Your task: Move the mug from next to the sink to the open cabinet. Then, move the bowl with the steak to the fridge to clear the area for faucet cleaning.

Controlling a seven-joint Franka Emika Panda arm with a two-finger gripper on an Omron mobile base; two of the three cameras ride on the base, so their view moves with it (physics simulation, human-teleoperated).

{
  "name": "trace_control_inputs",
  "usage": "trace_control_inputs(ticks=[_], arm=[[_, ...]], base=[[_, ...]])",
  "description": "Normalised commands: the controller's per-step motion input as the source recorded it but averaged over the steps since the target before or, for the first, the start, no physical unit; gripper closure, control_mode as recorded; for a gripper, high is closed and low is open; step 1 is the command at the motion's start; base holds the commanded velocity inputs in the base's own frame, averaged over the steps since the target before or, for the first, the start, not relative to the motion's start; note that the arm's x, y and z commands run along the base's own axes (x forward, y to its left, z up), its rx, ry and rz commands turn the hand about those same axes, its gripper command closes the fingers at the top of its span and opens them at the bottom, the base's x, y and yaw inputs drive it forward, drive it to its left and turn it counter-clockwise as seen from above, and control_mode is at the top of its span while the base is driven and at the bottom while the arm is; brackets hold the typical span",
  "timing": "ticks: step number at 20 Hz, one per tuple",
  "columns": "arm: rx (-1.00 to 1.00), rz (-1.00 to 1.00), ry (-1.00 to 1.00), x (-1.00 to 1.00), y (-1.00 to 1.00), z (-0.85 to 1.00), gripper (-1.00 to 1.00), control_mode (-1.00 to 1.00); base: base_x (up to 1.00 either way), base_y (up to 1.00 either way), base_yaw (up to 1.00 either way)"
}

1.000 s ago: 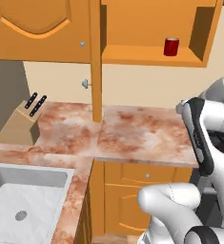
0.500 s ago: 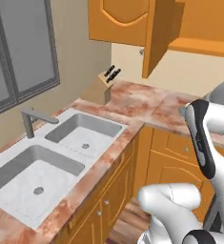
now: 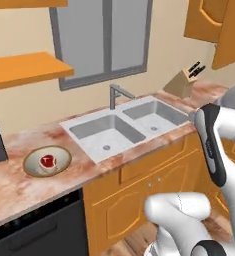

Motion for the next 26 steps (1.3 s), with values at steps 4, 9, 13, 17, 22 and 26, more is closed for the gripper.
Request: trace_control_inputs(ticks=[4,9,13,17,22,26], arm=[[0.00,0.00,0.00,0.00,0.00,0.00,-1.00,1.00],[0.00,0.00,0.00,0.00,0.00,0.00,-1.00,1.00],[0.00,0.00,0.00,0.00,0.00,0.00,-1.00,1.00],[0.00,0.00,0.00,0.00,0.00,0.00,-1.00,1.00],[0.00,0.00,0.00,0.00,0.00,0.00,-1.00,1.00],[0.09,0.00,0.14,0.65,-0.73,-0.46,-1.00,-1.00]], base=[[-0.56,0.92,0.72],[0.06,0.80,0.60],[0.71,0.03,0.30],[0.34,-0.32,0.08],[0.28,-0.61,0.05],[0.00,0.00,0.00]])
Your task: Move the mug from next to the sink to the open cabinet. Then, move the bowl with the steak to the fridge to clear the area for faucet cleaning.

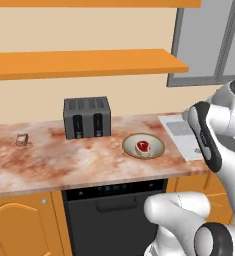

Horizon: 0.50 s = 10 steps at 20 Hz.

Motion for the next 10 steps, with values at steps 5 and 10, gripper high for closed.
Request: trace_control_inputs(ticks=[5,10], arm=[[0.18,-0.02,0.27,1.00,-0.31,-0.65,-1.00,-1.00],[0.24,-0.02,0.20,0.93,0.00,-0.64,-1.00,-1.00]], base=[[0.00,0.00,0.00],[0.00,0.00,0.00]])
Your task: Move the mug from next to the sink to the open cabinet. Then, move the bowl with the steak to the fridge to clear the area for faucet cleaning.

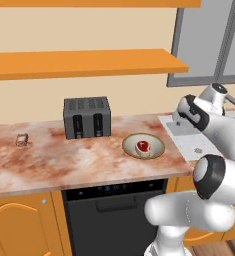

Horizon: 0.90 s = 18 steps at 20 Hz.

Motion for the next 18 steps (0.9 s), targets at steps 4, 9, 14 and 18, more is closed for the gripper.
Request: trace_control_inputs(ticks=[4,9,14,18], arm=[[0.28,0.00,0.14,0.49,0.00,-0.57,-1.00,-1.00],[0.05,0.00,0.02,0.10,0.06,-0.40,-1.00,-1.00],[-0.06,-0.02,0.00,0.00,0.62,-0.60,-1.00,-1.00],[-0.04,-0.04,0.02,0.14,0.44,-0.36,-1.00,-1.00]], base=[[0.00,0.00,0.00],[0.00,0.00,0.00],[0.00,0.00,0.00],[0.00,0.00,0.00]])
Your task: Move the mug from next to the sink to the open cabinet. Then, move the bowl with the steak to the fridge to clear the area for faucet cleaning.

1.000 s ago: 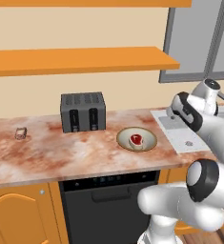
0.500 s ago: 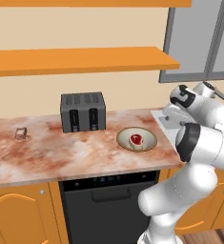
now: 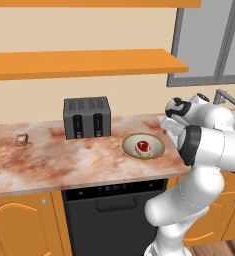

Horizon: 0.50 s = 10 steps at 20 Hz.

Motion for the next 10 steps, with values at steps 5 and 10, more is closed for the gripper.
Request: trace_control_inputs(ticks=[5,10], arm=[[-0.01,-0.02,0.08,0.15,0.38,-0.44,-1.00,-1.00],[0.00,0.00,0.06,0.00,0.17,-0.44,-1.00,-1.00]], base=[[0.00,0.00,0.00],[0.00,0.00,0.00]])
